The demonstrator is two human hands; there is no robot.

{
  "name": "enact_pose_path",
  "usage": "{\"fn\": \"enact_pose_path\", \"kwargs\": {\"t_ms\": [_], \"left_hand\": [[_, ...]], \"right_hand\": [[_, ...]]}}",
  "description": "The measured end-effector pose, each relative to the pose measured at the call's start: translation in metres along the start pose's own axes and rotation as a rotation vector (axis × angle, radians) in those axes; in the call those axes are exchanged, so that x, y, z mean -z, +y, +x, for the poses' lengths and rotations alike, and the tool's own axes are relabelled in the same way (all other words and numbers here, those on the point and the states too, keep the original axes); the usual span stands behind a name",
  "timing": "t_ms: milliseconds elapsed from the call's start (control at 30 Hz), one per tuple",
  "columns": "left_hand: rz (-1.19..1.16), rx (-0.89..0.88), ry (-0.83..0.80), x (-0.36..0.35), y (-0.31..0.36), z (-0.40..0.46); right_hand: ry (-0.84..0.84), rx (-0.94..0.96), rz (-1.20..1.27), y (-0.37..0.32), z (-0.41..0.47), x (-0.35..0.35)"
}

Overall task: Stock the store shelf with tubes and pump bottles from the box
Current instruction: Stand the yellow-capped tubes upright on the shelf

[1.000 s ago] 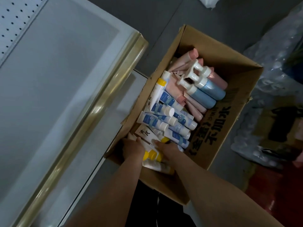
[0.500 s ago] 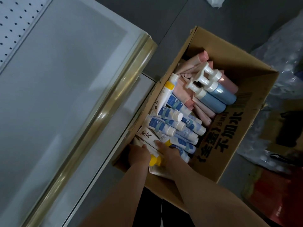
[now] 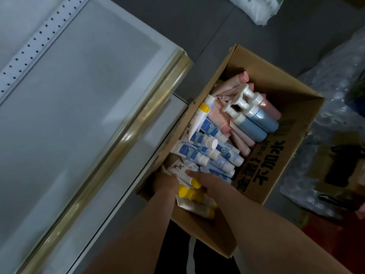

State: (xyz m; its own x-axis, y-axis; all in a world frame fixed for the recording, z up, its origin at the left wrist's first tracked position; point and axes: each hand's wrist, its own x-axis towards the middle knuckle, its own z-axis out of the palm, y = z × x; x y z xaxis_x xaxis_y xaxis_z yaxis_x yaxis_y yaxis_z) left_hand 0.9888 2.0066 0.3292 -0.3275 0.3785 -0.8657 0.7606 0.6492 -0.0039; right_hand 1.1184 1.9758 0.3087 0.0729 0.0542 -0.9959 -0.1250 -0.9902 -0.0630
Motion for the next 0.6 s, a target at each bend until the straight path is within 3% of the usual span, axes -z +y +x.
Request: {"fn": "enact_pose_path", "kwargs": {"t_ms": [67,167,200,267,300,367,600], "left_hand": [[-0.028,-0.005,-0.011,0.01,0.004,-0.012],[-0.268,-0.09,-0.031,0.023,0.007,-0.045],[-0.405,-0.137,-0.067,0.023,0.003,-0.057],[-0.936,0.029,-0.25,0.024,0.001,-0.082],[-1.096,0.001,-0.301,0.026,-0.002,-0.098],[-1.375,0.018,-0.295,0.023,-0.008,-0.12],[-1.59,-0.35,-0.326,0.044,-0.022,-0.202]], "right_hand": [[-0.017,0.029,-0.005,-0.001,-0.018,0.016],[-0.082,0.101,0.081,0.007,-0.05,0.038],[-0.098,0.131,0.116,0.011,-0.064,0.044],[-0.131,0.199,0.192,0.015,-0.09,0.054],[-0.167,0.246,0.224,0.017,-0.105,0.057],[-0.209,0.344,0.266,0.018,-0.12,0.061],[-0.311,0.742,0.241,0.009,-0.197,0.056]]}}
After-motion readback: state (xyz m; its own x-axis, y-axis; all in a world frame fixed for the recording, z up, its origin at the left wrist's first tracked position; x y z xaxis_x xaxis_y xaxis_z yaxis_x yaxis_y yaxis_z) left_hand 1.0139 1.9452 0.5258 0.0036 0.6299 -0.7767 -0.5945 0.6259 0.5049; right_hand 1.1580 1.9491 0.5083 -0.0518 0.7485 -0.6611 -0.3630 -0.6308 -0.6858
